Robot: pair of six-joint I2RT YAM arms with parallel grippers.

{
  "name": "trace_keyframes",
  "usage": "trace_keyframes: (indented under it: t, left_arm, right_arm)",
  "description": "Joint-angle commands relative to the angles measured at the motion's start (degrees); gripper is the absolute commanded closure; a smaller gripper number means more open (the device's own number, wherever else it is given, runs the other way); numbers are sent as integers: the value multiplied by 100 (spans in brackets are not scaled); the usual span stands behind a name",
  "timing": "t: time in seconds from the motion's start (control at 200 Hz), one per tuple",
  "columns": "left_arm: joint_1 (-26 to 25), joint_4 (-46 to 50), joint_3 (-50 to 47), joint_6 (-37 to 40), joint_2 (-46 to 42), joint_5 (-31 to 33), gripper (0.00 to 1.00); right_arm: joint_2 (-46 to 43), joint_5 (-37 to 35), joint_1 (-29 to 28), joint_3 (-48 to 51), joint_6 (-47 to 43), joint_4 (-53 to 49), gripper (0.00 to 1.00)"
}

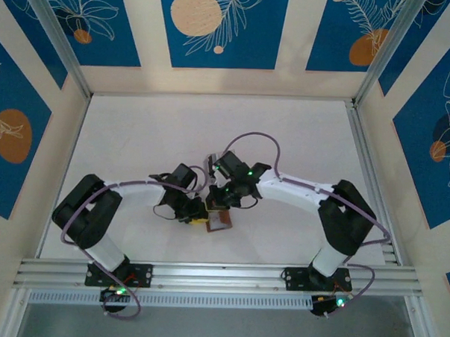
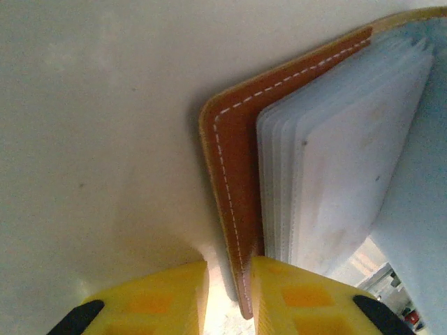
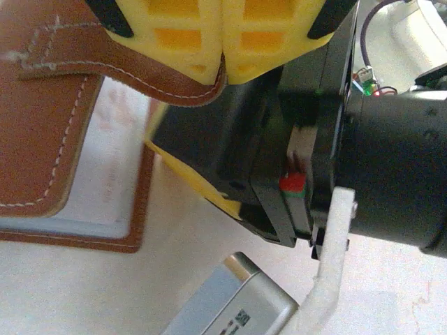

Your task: Put the credit cards into the card holder

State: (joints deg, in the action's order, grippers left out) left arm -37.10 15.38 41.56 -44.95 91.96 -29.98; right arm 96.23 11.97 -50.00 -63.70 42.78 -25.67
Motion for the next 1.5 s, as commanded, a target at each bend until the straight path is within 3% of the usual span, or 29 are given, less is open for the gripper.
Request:
trace_keyframes:
  t: [0.0, 0.28, 0.55, 0.73, 0.97, 1.23, 1.315, 1.415, 1.495]
  left_arm:
    - [-120, -753, -325, -104, -178, -45, 75]
    - [334, -127, -1155, -309, -1683, 164, 73]
    - [940, 1308, -1260, -123, -3327, 477, 69]
    - [1154, 1935, -817, 302, -3483, 493, 66]
    - [1221, 2157, -422, 532, -3388, 491, 64]
    - [1247, 2278, -162, 734, -3200, 438, 63]
    - [1240, 2267, -68, 815, -3059, 406, 63]
    - [1241, 2299, 117, 958, -2860, 400, 63]
    - [1240, 2303, 302, 1043, -2686, 336, 63]
  right_arm:
    - [182, 328, -63, -48, 283, 526, 100]
    - [713, 198, -102, 42, 397, 808, 100]
    - [1130, 144, -195, -284, 118, 559, 87]
    - [1118, 316, -165, -1028, -386, -286, 59]
    - [791, 760, -89, -1619, -915, -1249, 42]
    - [-307, 690, 278, -1234, -1138, -1695, 41]
    - [-695, 589, 556, -917, -1166, -1816, 44]
    - [-1106, 620, 969, -354, -1162, -1758, 57]
    - [-1308, 616, 1255, 42, -1169, -1716, 74]
